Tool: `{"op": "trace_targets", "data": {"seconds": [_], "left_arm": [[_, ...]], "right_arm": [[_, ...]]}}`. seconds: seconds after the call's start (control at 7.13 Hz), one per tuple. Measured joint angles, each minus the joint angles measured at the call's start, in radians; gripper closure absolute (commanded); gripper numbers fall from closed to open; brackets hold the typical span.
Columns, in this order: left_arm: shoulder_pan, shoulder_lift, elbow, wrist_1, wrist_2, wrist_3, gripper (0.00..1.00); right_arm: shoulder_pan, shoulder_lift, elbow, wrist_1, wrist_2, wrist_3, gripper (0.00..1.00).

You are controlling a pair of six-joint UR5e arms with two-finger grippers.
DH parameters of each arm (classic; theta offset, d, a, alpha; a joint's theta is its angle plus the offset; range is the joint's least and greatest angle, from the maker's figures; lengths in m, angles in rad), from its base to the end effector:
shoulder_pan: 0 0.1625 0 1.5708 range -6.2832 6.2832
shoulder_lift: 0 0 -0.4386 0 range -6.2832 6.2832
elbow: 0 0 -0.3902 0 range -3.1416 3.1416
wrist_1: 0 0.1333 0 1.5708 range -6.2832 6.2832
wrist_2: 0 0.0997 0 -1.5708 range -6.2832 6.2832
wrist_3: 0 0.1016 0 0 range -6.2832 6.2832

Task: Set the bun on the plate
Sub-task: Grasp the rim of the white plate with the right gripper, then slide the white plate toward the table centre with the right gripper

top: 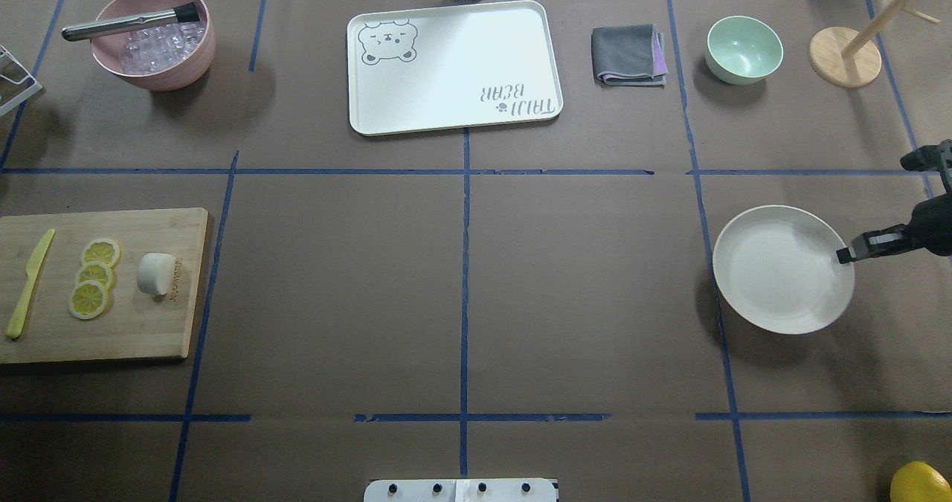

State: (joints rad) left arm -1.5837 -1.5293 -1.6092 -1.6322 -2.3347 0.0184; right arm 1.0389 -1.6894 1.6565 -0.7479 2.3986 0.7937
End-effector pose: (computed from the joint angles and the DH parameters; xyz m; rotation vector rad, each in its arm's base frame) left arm -0.0692 -0.4750 0.6694 0.0674 0.7627 0.0275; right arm -0.1814 -0.4236 0.5884 0.1035 -1.0699 -0.0906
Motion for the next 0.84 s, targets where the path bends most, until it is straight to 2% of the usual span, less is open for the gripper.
{"op": "trace_targets", "data": {"seconds": [0.14,0.42,0.56,0.84], "left_arm": [[0.0,0.0,0.0,0.0,0.0,0.0,0.0],[0.001,0.0,0.001,0.0,0.0,0.0,0.0],[0.001,0.0,0.003,0.0,0.0,0.0,0.0],[0.001,0.0,0.008,0.0,0.0,0.0,0.0]], "right_arm": [[-0.034,0.069,0.013,-0.001,-0.008,0.117,1.0],[-0.164,0.22,0.018,-0.009,-0.096,0.329,1.0],[-0.241,0.307,0.018,-0.044,-0.164,0.428,1.0],[-0.376,0.483,0.017,-0.213,-0.319,0.526,1.0]]}}
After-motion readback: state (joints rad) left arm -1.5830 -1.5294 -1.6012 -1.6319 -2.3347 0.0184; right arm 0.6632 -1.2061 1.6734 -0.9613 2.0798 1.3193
